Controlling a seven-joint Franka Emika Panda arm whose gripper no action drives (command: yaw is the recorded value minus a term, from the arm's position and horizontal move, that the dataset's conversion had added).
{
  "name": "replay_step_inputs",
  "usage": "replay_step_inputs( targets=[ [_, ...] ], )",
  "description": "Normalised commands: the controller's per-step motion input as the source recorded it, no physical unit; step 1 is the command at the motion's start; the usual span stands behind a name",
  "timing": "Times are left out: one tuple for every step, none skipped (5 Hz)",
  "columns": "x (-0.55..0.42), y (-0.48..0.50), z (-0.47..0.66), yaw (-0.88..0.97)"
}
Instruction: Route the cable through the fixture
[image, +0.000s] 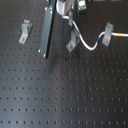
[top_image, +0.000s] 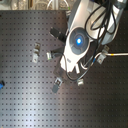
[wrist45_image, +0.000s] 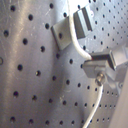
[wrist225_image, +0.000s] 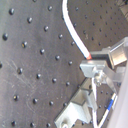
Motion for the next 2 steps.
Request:
replay_step_inputs(
  targets=[
    [0.221, -0.061, -0.16, 0.00],
    [0.309, 0.039, -0.39, 0.16]
  ],
)
